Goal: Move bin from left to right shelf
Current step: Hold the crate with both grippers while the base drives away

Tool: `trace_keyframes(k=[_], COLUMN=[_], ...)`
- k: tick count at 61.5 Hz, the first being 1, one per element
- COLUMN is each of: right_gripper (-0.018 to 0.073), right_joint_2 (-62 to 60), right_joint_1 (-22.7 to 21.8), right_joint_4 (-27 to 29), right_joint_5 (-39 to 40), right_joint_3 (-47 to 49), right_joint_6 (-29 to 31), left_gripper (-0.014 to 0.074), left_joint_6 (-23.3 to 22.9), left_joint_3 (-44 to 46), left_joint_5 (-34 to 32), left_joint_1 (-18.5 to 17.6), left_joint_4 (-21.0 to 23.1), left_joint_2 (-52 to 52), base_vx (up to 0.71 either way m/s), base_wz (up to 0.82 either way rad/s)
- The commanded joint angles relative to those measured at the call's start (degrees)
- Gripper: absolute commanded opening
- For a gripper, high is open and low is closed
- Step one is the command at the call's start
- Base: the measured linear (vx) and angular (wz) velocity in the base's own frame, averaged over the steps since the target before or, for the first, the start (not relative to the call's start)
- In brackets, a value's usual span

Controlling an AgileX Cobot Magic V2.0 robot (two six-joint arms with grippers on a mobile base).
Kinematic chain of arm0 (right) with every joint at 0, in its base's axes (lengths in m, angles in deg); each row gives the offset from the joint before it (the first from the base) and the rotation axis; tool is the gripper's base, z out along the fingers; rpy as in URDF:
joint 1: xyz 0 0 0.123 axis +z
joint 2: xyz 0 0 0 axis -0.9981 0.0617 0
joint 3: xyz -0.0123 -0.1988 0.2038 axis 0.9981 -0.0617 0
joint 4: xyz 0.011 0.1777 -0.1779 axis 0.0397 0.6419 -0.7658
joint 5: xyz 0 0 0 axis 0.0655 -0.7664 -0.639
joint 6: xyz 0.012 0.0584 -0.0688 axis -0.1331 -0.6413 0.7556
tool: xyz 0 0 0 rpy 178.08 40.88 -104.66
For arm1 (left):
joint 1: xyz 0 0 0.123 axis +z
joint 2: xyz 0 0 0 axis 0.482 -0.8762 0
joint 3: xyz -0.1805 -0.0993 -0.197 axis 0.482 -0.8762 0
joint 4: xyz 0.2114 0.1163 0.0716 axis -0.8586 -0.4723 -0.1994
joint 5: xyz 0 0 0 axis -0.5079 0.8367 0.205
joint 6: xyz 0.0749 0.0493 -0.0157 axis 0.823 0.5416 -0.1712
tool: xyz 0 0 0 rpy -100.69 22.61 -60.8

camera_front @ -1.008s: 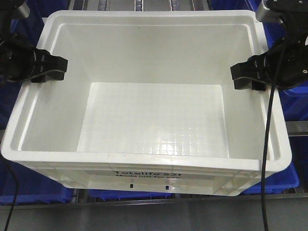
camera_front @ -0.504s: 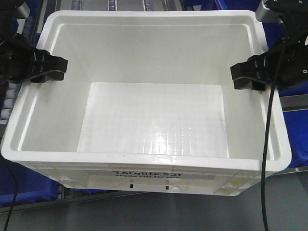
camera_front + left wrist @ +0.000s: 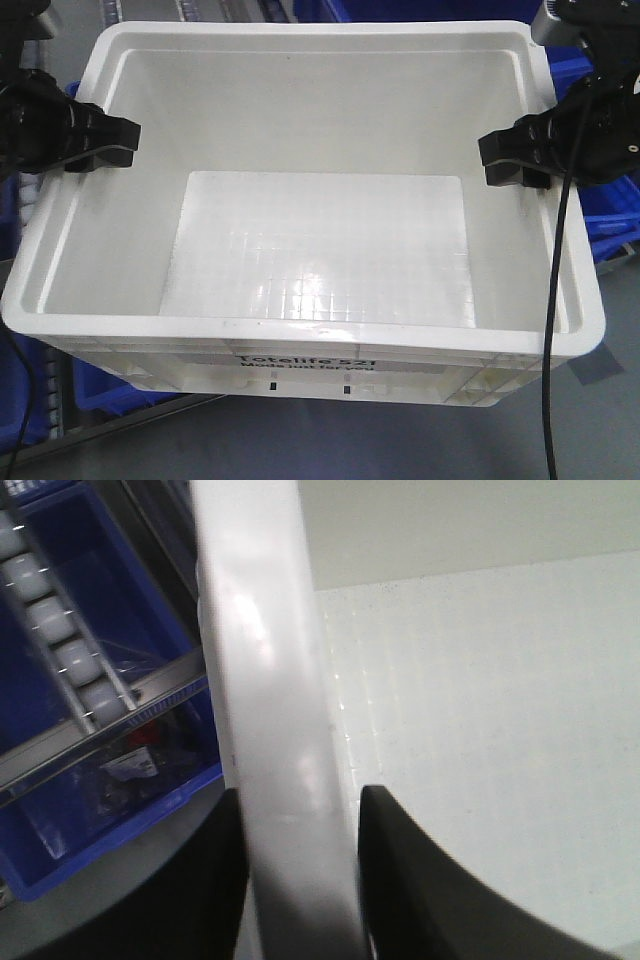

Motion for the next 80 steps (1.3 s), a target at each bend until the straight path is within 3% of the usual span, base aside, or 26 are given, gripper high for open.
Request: trace_keyframes(k=[1,41,80], right_gripper=[-0.0004,-0.0004,-0.0004], right_joint_2=[-2.5,-2.5,-2.5], right_joint_1=[-0.3,-0.3,-0.3], right_joint_4=[-1.0,-1.0,-1.0], right_joint_5=[4.7,4.6,4.7], right_joint_3=[2.0,2.0,2.0], right_joint_6=[0.9,0.9,0.9], left_gripper=[-0.0001,-0.0001,-0.0001], left_joint_6=[1.1,1.1,1.1], left_joint_3=[2.6,2.6,2.6], left_joint_5=[-4.7,-4.7,-4.7], left_joint_1=[-0.3,-0.3,-0.3], left_joint_4=[1.2,1.2,1.2], left_joint_2=[2.7,2.7,2.7], base_vx=[-0.08,-0.04,0.1], base_wz=[-0.58,-0.68,-0.47])
